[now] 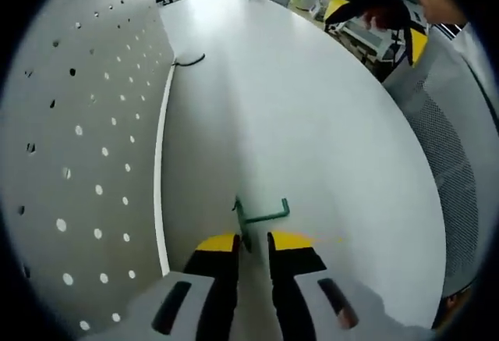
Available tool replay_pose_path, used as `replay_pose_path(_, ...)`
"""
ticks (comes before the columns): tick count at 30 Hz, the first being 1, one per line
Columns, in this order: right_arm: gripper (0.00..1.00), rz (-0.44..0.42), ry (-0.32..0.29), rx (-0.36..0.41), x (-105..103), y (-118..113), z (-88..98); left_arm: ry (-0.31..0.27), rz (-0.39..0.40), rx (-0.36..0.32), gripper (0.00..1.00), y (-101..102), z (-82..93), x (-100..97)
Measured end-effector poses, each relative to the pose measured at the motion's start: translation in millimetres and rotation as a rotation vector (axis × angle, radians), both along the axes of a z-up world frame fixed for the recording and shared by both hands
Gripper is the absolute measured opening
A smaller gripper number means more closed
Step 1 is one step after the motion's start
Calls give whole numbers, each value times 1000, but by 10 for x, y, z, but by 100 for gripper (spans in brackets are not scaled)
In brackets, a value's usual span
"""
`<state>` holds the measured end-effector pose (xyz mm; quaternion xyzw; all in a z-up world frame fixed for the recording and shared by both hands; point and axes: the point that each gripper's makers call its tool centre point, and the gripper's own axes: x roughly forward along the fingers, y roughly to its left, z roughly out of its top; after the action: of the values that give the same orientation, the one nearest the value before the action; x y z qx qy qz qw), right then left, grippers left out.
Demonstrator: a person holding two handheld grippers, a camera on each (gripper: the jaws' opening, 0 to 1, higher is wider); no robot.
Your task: Insert the hook assembly into the mounting plate slot until the hook locks in place.
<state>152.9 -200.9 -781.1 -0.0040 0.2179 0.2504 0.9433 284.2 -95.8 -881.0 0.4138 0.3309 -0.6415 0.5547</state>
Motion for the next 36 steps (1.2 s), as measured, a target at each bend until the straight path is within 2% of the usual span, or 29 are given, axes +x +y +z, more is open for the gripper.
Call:
replay_pose_path(4, 55, -6, -7, 17, 5, 4, 20, -2, 69, -6, 11, -10, 4, 40)
replay_pose_path(8, 55, -4, -7, 17, 6, 10, 18, -13, 99, -4, 8, -16, 1, 61)
replay_pose_path(16, 55, -9, -15, 33, 14, 11, 48, -40, 124, -9, 4, -25, -4, 91)
replay_pose_path(32, 55, -7, -8, 26, 4, 5, 23, -65, 96, -6, 3, -29, 3, 81)
replay_pose_path(34, 55, -8, -8, 27, 8, 6, 28, -74, 85, -16, 3, -30, 5, 79)
replay_pose_path(36, 55, -9, -10, 28, 10, 3, 30, -66, 122, -49, 3, -43, 14, 93)
